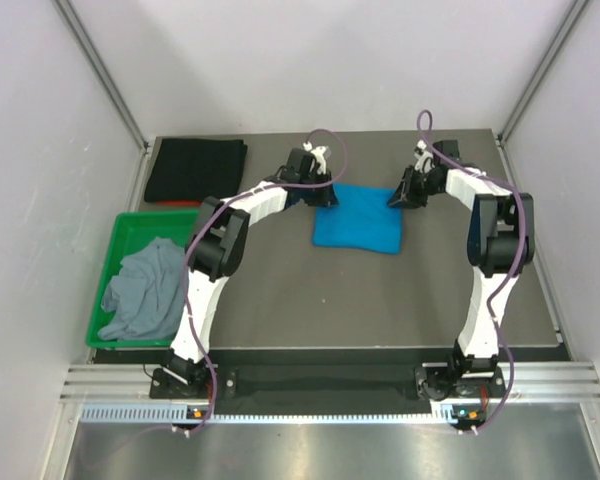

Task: Fold and stack the t-shirts
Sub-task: Fold the tshirt

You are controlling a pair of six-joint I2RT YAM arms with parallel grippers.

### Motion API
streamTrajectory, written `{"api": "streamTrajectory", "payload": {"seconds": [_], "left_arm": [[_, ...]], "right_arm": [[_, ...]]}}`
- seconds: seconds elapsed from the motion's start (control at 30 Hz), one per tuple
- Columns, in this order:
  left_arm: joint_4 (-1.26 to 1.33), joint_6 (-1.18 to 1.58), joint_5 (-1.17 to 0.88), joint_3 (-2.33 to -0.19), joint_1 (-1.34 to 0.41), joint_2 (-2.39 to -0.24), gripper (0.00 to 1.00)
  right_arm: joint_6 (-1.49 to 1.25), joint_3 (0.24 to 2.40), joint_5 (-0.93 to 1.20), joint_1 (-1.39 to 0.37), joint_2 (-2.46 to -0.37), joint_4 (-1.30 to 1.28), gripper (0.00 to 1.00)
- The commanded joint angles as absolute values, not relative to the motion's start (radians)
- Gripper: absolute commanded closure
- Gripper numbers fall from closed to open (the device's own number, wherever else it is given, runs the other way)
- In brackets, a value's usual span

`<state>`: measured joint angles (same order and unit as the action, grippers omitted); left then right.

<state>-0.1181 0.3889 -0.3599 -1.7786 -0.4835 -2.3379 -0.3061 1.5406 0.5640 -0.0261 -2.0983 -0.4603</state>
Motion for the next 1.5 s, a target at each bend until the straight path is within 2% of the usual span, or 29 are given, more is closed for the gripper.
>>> {"api": "streamTrajectory", "payload": {"seconds": [0.0, 0.13, 0.33, 0.5, 0.63, 0.8, 0.9, 1.1, 1.13, 1.23, 1.3, 1.33, 1.37, 1.47], "left_arm": [[0.041, 0.393, -0.331, -1.828, -0.445, -2.350, 0.75], [0.019, 0.416, -0.296, -1.856, -0.430, -2.404, 0.75], [0.051, 0.416, -0.241, -1.793, -0.430, -2.401, 0.75], [0.034, 0.411, -0.247, -1.802, -0.428, -2.414, 0.76], [0.028, 0.407, -0.247, -1.805, -0.426, -2.421, 0.76], [0.026, 0.411, -0.242, -1.812, -0.426, -2.433, 0.76], [0.022, 0.413, -0.238, -1.818, -0.426, -2.439, 0.76], [0.012, 0.399, -0.216, -1.818, -0.426, -2.442, 0.76], [0.009, 0.397, -0.210, -1.818, -0.426, -2.442, 0.76], [0.005, 0.382, -0.193, -1.821, -0.426, -2.438, 0.77], [0.005, 0.376, -0.187, -1.821, -0.426, -2.434, 0.77], [0.005, 0.371, -0.184, -1.819, -0.426, -2.433, 0.77], [0.005, 0.367, -0.181, -1.819, -0.426, -2.433, 0.77], [0.005, 0.364, -0.181, -1.825, -0.425, -2.425, 0.76]], "right_arm": [[-0.311, 1.627, 0.621, -0.023, -2.155, -0.382, 0.81], [-0.382, 1.629, 0.736, 0.033, -2.239, -0.281, 0.77], [-0.440, 1.614, 0.716, 0.051, -2.287, -0.201, 0.77], [-0.572, 1.519, 0.722, 0.074, -2.289, -0.020, 0.78], [-0.650, 1.485, 0.736, 0.083, -2.304, 0.041, 0.70], [-0.848, 1.411, 0.785, 0.101, -2.309, 0.262, 0.61], [-0.838, 1.430, 0.729, 0.101, -2.312, 0.203, 0.64], [-0.897, 1.430, 0.647, 0.117, -2.324, 0.160, 0.82], [-0.905, 1.439, 0.647, 0.120, -2.342, 0.131, 0.87], [-0.965, 1.442, 0.663, 0.132, -2.364, 0.124, 0.90], [-1.008, 1.407, 0.654, 0.135, -2.356, 0.147, 0.88], [-1.032, 1.385, 0.646, 0.140, -2.335, 0.194, 0.77], [-1.051, 1.368, 0.640, 0.140, -2.326, 0.218, 0.73], [-1.066, 1.364, 0.634, 0.143, -2.299, 0.227, 0.69]]}}
